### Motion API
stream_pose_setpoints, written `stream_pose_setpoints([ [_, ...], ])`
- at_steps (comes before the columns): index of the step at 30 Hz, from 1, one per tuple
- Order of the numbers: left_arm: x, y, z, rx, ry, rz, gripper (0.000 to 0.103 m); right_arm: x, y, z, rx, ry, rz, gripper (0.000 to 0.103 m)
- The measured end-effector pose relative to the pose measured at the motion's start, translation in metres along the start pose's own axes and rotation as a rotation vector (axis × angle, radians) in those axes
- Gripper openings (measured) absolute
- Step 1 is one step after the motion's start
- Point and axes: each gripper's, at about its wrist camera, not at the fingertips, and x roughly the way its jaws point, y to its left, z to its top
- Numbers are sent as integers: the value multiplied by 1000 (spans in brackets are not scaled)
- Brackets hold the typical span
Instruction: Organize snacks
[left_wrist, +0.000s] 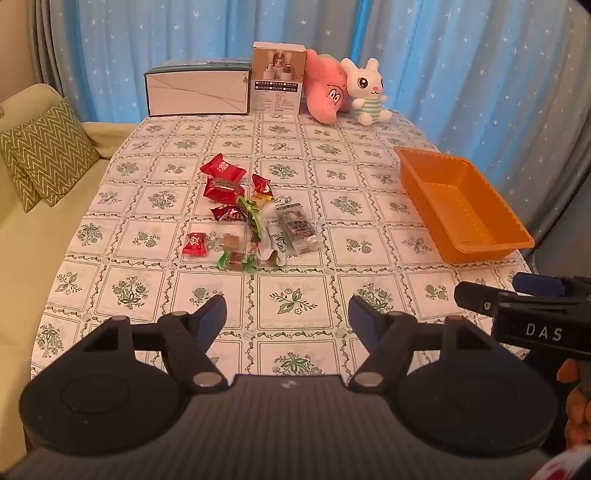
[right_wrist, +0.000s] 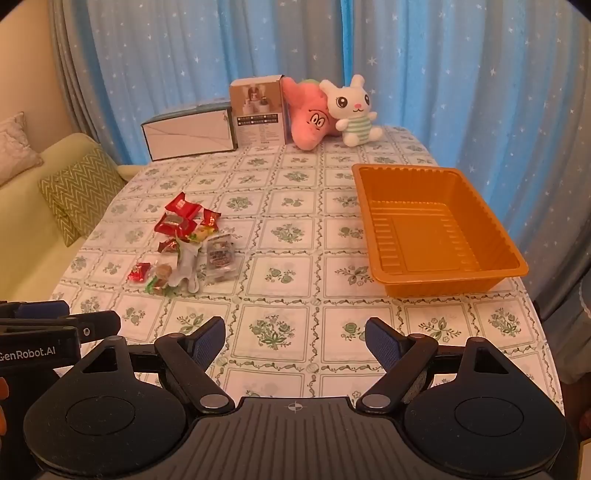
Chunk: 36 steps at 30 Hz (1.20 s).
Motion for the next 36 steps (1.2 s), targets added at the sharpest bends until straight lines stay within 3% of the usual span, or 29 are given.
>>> stream_pose_setpoints([
  [36, 0, 1, 0, 2, 1, 0, 70, 3, 1, -4, 3, 10, 1, 83],
])
